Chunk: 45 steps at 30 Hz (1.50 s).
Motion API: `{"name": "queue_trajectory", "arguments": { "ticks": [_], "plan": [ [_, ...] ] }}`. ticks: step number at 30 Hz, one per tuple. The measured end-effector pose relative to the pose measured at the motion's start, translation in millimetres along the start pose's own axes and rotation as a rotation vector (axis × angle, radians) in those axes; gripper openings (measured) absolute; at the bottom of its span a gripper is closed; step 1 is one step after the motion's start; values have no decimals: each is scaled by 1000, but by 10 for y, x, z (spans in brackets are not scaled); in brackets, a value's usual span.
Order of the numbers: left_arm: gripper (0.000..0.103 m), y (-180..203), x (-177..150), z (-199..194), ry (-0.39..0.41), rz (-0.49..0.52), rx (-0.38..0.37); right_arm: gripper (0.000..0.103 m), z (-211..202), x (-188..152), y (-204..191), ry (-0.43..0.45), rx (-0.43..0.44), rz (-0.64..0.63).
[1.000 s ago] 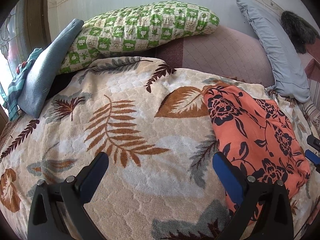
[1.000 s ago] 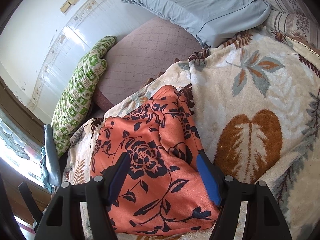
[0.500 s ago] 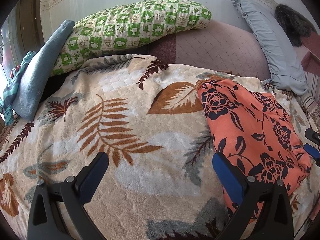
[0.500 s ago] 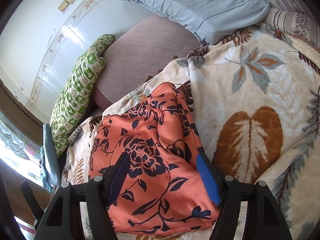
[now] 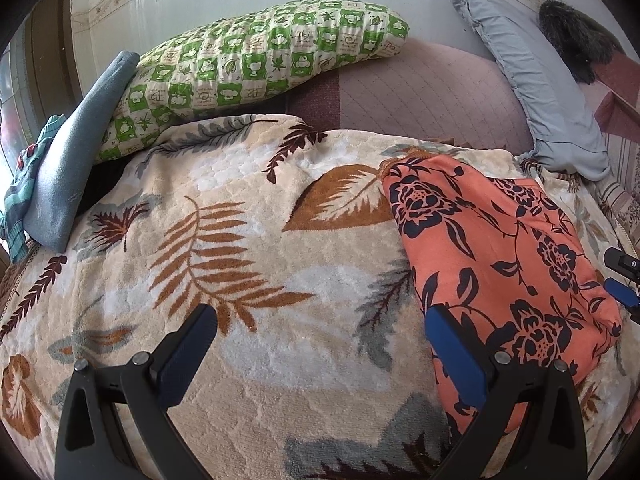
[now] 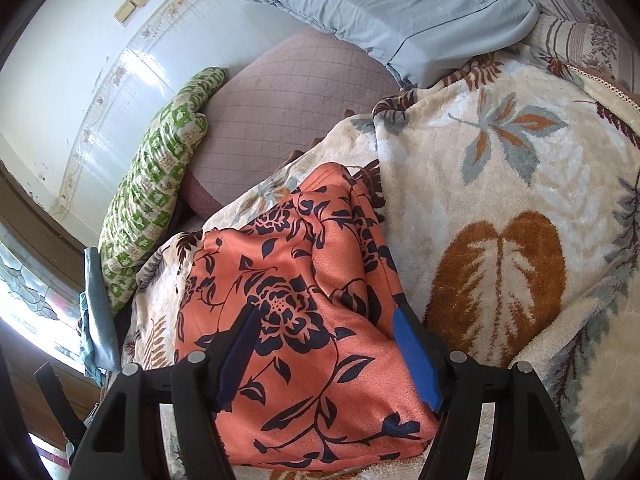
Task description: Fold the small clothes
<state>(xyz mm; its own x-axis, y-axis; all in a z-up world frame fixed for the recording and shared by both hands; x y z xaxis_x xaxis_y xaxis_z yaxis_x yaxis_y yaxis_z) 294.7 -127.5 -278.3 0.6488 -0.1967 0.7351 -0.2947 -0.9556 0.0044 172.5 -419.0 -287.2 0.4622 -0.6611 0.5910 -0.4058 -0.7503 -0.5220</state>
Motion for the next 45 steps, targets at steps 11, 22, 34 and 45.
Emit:
{"name": "queue_trajectory", "arguments": {
  "ticks": [11,22,34,45],
  "plan": [
    [103,67,-27,19,-5,18,-14,72,15,-11,2,-7,-4,-5],
    [103,287,-24,96,-39,7,-98,72,118,6,54,-35,-8,-7],
    [103,629,15,379,-143,-5,-206,72,468,165,361,-123,27,78],
    [103,770,-152,518,-257,-77,-415,72,688,149,452,-205,89,169]
  ]
}}
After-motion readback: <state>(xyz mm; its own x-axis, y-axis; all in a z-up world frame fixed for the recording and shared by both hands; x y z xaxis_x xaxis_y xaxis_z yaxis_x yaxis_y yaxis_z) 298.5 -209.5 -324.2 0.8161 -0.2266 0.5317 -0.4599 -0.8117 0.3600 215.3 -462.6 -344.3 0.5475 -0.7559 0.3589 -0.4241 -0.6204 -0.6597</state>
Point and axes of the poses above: each gripper's, at about its wrist camera, not at the fingertips, and z roughly the way its jaws point, y to its right, x to its top, the point moved 5 cm from there along z, roughly the way its jaws point, and after that the axes turned 4 degrees about y, right-handed, at the moved point
